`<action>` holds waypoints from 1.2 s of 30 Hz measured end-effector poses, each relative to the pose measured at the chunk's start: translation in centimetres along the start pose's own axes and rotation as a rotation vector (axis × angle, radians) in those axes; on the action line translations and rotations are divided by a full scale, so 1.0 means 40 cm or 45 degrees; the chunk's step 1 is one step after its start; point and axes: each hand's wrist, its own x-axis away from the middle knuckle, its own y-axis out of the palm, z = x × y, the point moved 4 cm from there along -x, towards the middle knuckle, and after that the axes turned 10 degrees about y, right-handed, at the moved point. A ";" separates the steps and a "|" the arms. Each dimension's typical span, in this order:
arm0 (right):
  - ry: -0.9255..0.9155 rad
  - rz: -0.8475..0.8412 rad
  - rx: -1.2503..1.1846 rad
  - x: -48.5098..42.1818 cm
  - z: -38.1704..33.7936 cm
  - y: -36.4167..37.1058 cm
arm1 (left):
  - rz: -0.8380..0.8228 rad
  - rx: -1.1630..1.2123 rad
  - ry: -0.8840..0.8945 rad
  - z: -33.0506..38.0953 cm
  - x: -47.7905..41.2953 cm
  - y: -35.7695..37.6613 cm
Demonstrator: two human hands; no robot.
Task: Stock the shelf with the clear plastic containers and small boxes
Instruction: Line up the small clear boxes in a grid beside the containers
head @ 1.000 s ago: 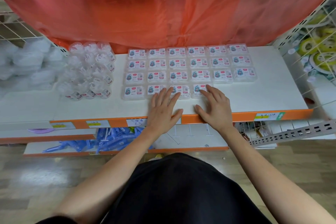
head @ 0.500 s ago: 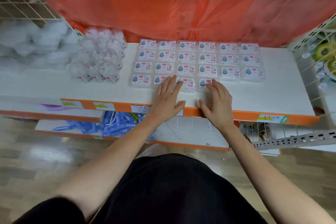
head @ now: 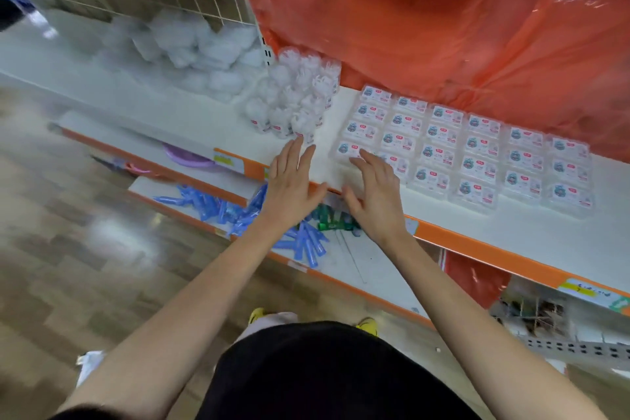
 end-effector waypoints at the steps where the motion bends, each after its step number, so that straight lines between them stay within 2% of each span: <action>1: -0.020 -0.001 0.008 -0.009 -0.033 0.020 | 0.016 0.001 -0.021 -0.036 0.011 -0.016; 7: -0.084 -0.010 0.036 -0.059 -0.244 0.170 | 0.126 0.041 -0.063 -0.275 0.120 -0.124; 14: -0.074 -0.016 -0.015 -0.127 -0.511 0.372 | 0.092 -0.083 -0.136 -0.601 0.256 -0.246; 19: -0.048 -0.018 -0.052 -0.171 -0.658 0.469 | 0.070 -0.109 -0.138 -0.759 0.298 -0.303; 24: -0.053 0.063 -0.006 -0.263 -0.731 0.513 | 0.030 -0.103 -0.154 -0.864 0.261 -0.313; 30: -0.070 0.055 0.155 -0.432 -0.785 0.593 | 0.067 -0.033 -0.154 -0.935 0.184 -0.321; 36: -0.039 0.170 0.212 -0.625 -0.833 0.672 | -0.003 -0.116 -0.051 -1.071 0.021 -0.349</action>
